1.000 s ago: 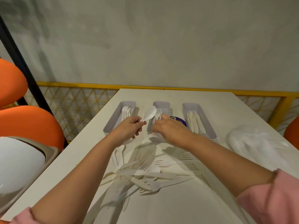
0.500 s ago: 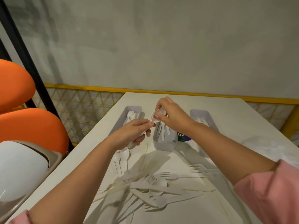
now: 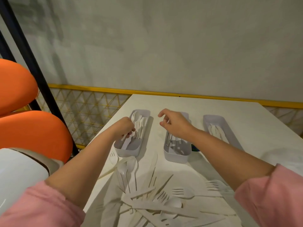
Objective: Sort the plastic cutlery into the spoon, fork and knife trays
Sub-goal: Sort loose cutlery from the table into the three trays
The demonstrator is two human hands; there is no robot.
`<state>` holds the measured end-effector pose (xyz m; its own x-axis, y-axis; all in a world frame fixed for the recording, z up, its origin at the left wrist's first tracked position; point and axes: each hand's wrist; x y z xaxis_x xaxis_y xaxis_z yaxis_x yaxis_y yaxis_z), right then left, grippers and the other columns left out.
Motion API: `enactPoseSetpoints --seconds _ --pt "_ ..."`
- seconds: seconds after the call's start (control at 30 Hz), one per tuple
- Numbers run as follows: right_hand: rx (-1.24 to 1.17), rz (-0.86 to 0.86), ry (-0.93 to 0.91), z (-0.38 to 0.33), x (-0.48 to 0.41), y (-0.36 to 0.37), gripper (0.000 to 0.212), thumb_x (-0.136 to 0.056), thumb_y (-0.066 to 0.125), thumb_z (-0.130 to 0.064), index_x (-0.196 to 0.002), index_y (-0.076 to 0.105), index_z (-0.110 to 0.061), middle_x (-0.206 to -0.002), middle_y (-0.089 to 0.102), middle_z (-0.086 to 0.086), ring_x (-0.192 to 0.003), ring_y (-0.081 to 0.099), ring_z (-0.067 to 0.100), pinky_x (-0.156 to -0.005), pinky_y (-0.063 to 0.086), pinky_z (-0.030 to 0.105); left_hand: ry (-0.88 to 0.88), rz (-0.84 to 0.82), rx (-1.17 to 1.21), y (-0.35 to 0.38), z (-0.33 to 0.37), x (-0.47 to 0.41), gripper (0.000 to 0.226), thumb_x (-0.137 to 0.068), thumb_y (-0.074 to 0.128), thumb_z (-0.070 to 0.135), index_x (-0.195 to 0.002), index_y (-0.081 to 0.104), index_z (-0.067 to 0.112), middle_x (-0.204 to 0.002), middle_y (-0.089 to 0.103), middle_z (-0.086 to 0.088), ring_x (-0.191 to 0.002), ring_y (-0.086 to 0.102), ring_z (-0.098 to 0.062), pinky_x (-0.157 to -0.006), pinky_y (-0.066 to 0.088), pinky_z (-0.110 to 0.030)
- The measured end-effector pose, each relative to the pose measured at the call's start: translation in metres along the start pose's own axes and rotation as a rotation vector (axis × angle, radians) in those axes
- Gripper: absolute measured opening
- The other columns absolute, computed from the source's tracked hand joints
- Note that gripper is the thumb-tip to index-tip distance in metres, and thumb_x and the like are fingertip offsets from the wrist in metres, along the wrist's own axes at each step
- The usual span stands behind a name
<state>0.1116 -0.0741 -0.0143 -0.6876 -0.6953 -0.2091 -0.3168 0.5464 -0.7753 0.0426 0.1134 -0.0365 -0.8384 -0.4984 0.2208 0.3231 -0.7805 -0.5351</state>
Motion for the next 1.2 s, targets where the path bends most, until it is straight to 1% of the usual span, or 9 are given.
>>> enactPoseSetpoints --seconds 0.17,0.23,0.33,0.43,0.57,0.73,0.9,1.03,1.2 --pt "0.116 -0.113 -0.025 0.001 -0.004 0.017 0.026 -0.095 0.051 -0.014 -0.121 0.054 -0.012 -0.109 0.057 0.01 -0.087 0.052 0.019 -0.082 0.048 0.032 -0.019 0.095 -0.485 0.023 0.002 -0.027 0.023 -0.093 0.036 0.001 -0.1 0.057 -0.003 -0.081 0.056 -0.014 -0.074 0.051 -0.028 -0.055 0.039 -0.029" --pt "0.168 -0.145 -0.032 0.002 -0.005 0.021 0.025 -0.095 0.051 -0.016 -0.119 0.055 -0.014 -0.116 0.056 0.009 -0.093 0.055 0.021 -0.088 0.05 0.035 0.004 0.109 -0.547 0.031 0.004 -0.032 0.031 -0.096 0.036 0.007 -0.117 0.054 -0.007 -0.103 0.06 -0.019 -0.095 0.055 -0.031 -0.073 0.044 -0.034" --pt "0.204 -0.182 -0.037 0.001 -0.006 0.024 0.023 -0.095 0.051 -0.017 -0.116 0.059 -0.014 -0.117 0.056 0.007 -0.097 0.055 0.022 -0.089 0.05 0.036 0.006 0.123 -0.573 0.04 0.003 -0.036 0.035 -0.098 0.037 0.013 -0.122 0.053 -0.006 -0.098 0.06 -0.013 -0.098 0.054 -0.029 -0.072 0.043 -0.029" --pt "0.235 -0.193 -0.068 -0.002 -0.004 0.025 0.022 -0.094 0.051 -0.017 -0.114 0.061 -0.014 -0.115 0.057 0.005 -0.093 0.054 0.018 -0.086 0.049 0.032 0.0 0.14 -0.586 0.042 0.005 -0.034 0.033 -0.098 0.036 0.011 -0.122 0.052 -0.005 -0.123 0.058 -0.018 -0.114 0.055 -0.031 -0.086 0.044 -0.03" --pt "0.268 -0.213 -0.116 -0.007 0.003 0.026 0.019 -0.093 0.052 -0.017 -0.109 0.063 -0.013 -0.109 0.059 0.006 -0.09 0.054 0.018 -0.081 0.048 0.03 0.084 0.183 -0.526 0.032 0.005 -0.02 0.023 -0.093 0.042 0.007 -0.107 0.057 -0.002 -0.112 0.061 -0.017 -0.102 0.054 -0.03 -0.068 0.04 -0.025" --pt "0.263 -0.276 -0.18 -0.018 0.014 0.031 0.018 -0.092 0.052 -0.011 -0.103 0.066 -0.01 -0.093 0.055 0.003 -0.084 0.052 0.017 -0.076 0.047 0.029 0.162 0.236 -0.402 0.008 0.01 0.012 0.03 -0.091 0.054 0.015 -0.118 0.061 0.004 -0.118 0.063 -0.014 -0.112 0.056 -0.029 -0.086 0.044 -0.031" --pt "0.262 -0.363 -0.212 -0.026 0.026 0.038 0.019 -0.09 0.054 -0.009 -0.104 0.068 -0.007 -0.092 0.06 0.006 -0.081 0.051 0.015 -0.072 0.042 0.025 0.179 0.188 -0.373 -0.008 0.008 0.049 0.018 -0.09 0.057 0.015 -0.101 0.066 0.004 -0.085 0.065 -0.007 -0.076 0.061 -0.02 -0.059 0.043 -0.02" --pt "0.296 -0.443 -0.209 -0.025 0.036 0.042 0.02 -0.09 0.058 -0.011 -0.107 0.067 -0.008 -0.073 0.041 -0.011 -0.084 0.047 0.014 -0.069 0.036 0.023 0.073 0.078 -0.4 -0.011 -0.003 0.069 0.007 -0.088 0.061 0.018 -0.087 0.063 0.011 -0.076 0.066 -0.007 -0.064 0.062 -0.016 -0.053 0.047 -0.019" --pt "0.214 -0.428 -0.114 -0.028 0.051 0.056 0.019 -0.092 0.053 -0.014 -0.095 0.069 -0.005 -0.095 0.064 0.009 -0.082 0.055 0.02 -0.071 0.044 0.028 -0.048 0.051 -0.469 -0.004 -0.024 0.084 0.007 -0.084 0.063 0.011 -0.082 0.066 0.005 -0.071 0.066 -0.008 -0.056 0.062 -0.015 -0.05 0.049 -0.02"
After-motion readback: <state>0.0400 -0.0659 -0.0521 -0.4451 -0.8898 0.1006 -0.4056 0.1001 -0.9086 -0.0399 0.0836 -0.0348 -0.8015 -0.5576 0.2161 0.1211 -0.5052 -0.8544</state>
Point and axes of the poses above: each hand's wrist, its own x-axis away from the middle knuckle, its own y-axis out of the palm, z = x × y
